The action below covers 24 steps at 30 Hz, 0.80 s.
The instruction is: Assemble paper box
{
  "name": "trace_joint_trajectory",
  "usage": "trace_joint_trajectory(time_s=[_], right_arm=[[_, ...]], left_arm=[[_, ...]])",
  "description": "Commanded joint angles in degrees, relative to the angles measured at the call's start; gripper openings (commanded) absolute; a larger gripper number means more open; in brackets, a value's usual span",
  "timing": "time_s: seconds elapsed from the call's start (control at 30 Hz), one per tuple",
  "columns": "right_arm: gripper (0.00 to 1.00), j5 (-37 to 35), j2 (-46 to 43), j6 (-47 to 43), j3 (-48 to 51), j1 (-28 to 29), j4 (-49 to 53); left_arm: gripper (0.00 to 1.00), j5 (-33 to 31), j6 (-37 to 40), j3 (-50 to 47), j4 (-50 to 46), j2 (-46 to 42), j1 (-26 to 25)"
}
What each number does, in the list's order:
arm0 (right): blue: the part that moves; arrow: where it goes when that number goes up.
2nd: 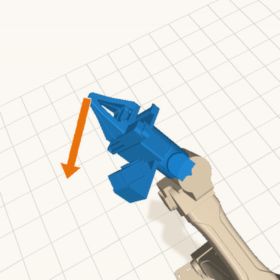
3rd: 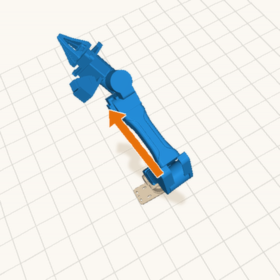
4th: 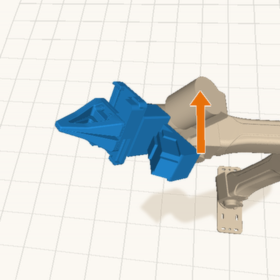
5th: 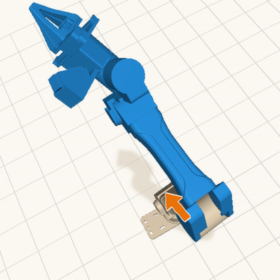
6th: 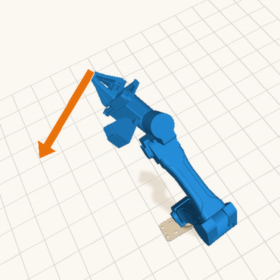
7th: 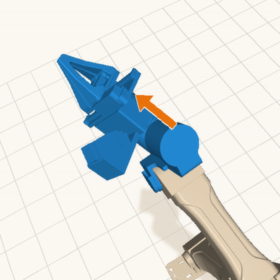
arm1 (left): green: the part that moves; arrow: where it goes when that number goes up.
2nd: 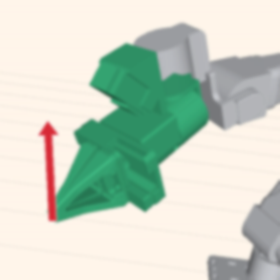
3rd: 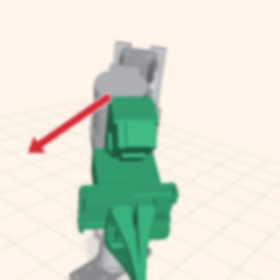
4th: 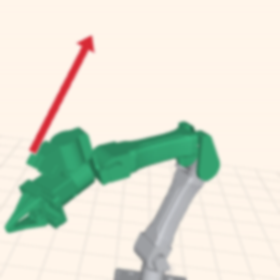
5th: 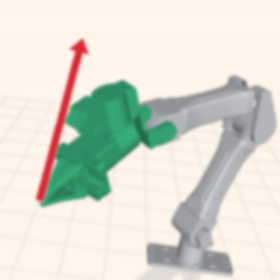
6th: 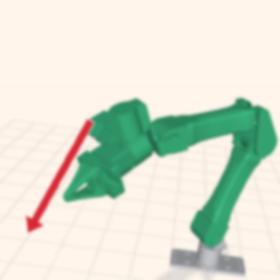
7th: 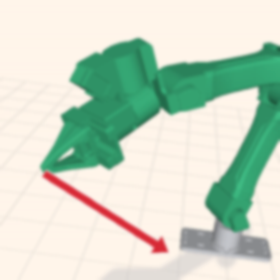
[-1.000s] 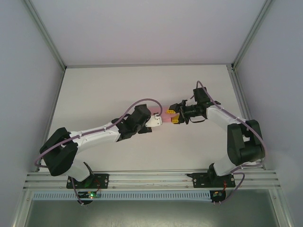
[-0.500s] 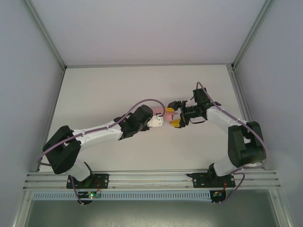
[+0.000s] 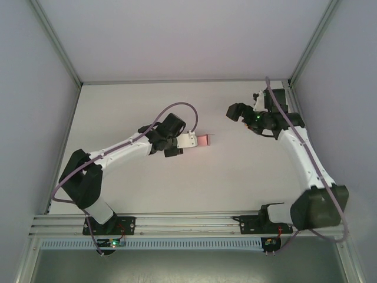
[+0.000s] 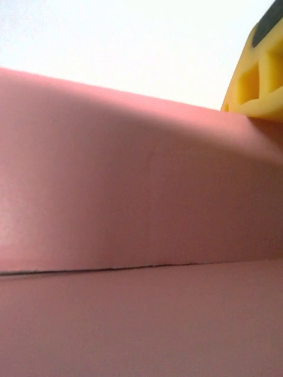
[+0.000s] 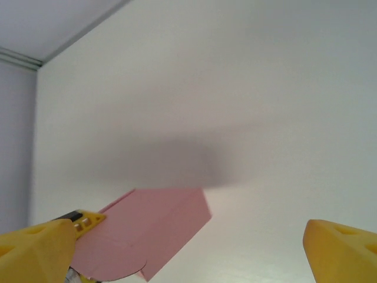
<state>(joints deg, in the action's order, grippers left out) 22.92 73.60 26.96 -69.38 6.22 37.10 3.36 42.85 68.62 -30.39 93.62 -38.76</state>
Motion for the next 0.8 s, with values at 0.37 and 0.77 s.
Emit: trace_joint_trajectory(time_s=[0.37, 0.77], right_arm=[[0.98, 13.6, -11.0, -26.9, 15.9, 4.4, -21.4], [0.71, 9.9, 2.8, -43.3, 9.6, 13.3, -7.1]], left_arm=[[0.32, 11.2, 5.2, 12.4, -24.8, 9.9, 4.5], [0.32, 13.3, 8.2, 16.4, -27.8, 14.8, 4.5]])
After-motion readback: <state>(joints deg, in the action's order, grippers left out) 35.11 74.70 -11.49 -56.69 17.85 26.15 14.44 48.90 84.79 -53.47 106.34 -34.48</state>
